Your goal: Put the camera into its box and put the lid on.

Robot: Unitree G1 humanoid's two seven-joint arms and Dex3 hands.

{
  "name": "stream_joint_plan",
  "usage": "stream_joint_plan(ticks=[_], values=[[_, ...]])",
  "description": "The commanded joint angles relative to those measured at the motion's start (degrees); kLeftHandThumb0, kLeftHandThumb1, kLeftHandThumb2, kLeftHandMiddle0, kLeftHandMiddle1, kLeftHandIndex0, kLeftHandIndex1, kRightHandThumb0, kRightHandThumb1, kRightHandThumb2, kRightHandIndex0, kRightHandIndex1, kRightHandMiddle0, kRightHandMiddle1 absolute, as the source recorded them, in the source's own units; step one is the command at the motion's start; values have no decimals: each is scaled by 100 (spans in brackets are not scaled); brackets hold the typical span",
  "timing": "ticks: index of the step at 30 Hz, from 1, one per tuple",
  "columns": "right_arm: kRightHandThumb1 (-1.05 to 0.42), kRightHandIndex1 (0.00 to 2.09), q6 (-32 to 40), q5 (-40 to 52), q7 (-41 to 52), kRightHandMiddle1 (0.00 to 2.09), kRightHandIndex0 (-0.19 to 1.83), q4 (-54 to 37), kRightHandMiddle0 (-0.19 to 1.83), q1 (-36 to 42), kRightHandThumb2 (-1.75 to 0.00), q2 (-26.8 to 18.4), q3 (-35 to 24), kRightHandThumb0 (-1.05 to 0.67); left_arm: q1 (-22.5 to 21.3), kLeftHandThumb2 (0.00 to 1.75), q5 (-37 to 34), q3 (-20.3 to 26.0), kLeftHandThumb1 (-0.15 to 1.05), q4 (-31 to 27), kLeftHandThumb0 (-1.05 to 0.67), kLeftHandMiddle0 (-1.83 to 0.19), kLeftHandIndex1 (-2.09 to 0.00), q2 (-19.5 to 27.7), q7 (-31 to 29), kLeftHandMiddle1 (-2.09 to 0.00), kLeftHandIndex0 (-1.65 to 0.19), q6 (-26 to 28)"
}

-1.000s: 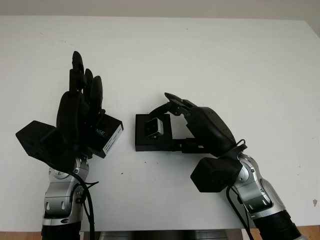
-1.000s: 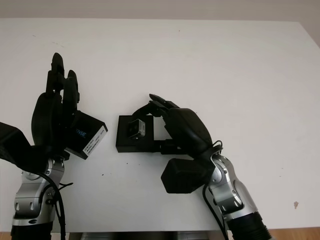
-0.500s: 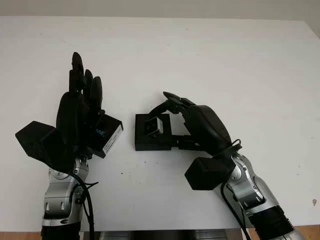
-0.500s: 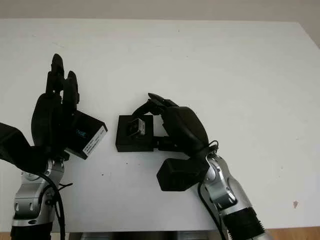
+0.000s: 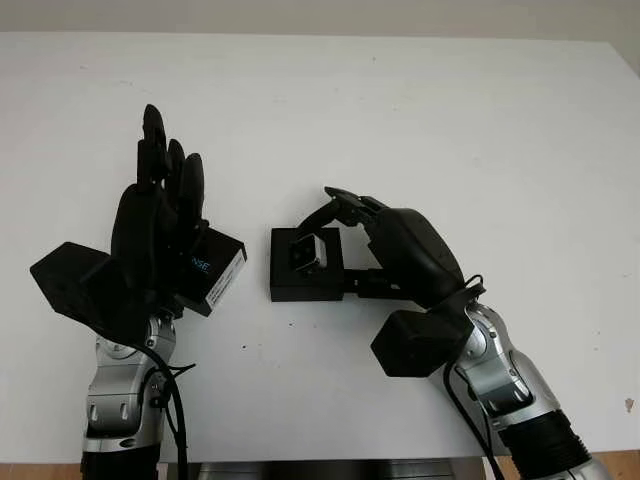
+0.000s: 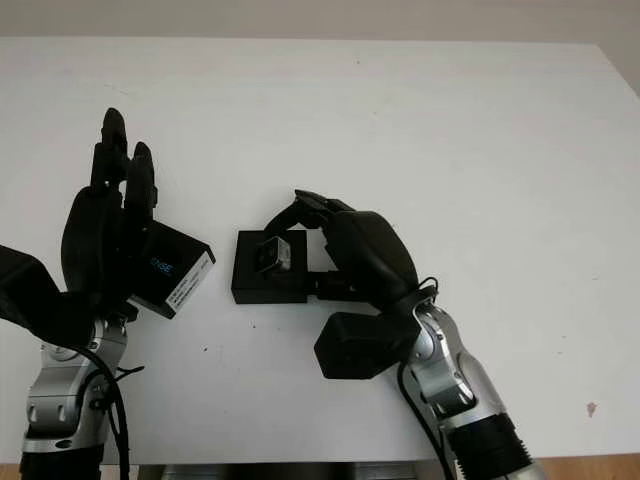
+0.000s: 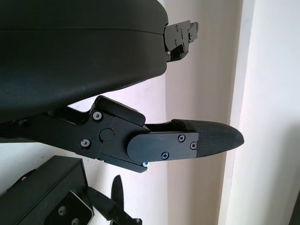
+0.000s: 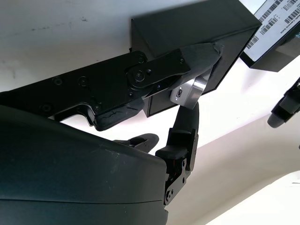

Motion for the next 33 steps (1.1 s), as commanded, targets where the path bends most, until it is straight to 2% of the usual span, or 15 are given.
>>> stream_joint_plan(ticks=[1,5,7,26,33], values=[[-95,16,35,-18,52,112,42,-73,46,95,-5,-59,-3,-64,51,46,13,13,105,-56,-78,19,0,-15,23,0,19,-36],[-96,20,78,-76,89,124,45,-142,51,120,-5,-87,18,-47,59,47,12,7,105,-108,-78,19,0,-15,56,0,19,33],[-96,24,49,-143,66,131,45,-130,49,120,-6,-113,41,-45,70,47,9,6,105,-112,-78,19,0,-19,59,0,19,28],[-97,39,-219,-476,-102,150,40,-75,45,81,-5,-219,122,-41,46,45,-44,23,105,-101,-79,19,0,-54,86,0,19,12],[-97,44,-120,-20,-203,150,38,30,42,176,-5,88,28,-39,50,46,4,19,105,-92,-78,19,0,-61,108,0,19,-15]])
